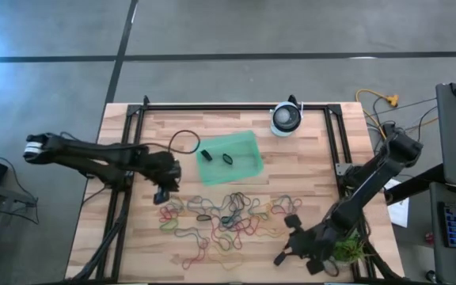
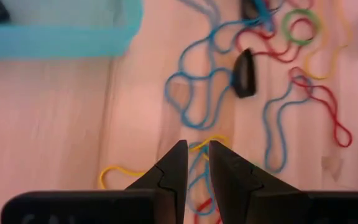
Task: Pick and place rubber bands into bin
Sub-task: Put the black rubber band into the green bin
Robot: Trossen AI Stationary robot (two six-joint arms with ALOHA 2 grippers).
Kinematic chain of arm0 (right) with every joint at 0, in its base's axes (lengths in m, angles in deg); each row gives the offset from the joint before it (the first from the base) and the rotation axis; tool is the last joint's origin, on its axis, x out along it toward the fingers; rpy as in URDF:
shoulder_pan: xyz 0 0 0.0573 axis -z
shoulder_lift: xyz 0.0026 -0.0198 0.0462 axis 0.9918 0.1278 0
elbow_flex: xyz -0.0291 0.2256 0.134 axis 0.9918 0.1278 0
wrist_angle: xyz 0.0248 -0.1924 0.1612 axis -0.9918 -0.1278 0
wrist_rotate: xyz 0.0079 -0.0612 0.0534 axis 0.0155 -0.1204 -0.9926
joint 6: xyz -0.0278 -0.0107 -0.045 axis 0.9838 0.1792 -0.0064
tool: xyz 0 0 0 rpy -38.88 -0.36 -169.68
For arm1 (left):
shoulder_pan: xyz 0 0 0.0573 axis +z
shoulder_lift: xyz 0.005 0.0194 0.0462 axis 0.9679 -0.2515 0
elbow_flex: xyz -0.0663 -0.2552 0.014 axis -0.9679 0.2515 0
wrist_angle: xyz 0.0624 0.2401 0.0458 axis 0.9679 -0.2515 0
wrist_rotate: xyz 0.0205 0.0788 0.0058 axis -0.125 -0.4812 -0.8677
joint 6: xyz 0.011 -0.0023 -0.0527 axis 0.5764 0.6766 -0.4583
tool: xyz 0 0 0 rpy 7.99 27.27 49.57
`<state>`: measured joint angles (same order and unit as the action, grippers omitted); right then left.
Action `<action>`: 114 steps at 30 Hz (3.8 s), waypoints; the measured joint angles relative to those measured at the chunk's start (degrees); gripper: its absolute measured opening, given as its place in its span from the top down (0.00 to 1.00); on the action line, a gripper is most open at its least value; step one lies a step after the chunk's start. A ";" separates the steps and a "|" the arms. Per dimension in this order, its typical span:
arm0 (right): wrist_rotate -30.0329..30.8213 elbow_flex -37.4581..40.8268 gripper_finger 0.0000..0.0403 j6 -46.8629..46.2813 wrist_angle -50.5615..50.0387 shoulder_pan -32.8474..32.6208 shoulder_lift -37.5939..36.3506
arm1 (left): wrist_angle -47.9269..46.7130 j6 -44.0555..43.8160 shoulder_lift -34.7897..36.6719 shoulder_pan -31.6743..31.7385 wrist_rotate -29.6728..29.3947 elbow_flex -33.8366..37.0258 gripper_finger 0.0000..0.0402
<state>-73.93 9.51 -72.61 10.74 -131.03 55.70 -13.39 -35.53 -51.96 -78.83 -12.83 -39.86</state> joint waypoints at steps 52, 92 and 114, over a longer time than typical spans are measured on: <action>-7.58 -36.15 0.53 -9.93 -37.18 2.00 30.16 | 7.88 -4.30 13.04 -7.50 -7.37 11.23 0.88; 12.02 -35.75 0.98 7.30 -36.49 2.02 27.38 | 8.34 -4.17 13.02 -7.52 -8.27 11.56 0.88; 41.23 -35.89 0.98 18.96 -36.18 25.41 21.66 | 13.65 0.44 13.00 -7.50 -12.07 11.78 0.88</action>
<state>-32.70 -26.38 -53.65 -25.44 -105.62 77.36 0.25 -35.09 -38.97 -86.33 -24.90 -28.08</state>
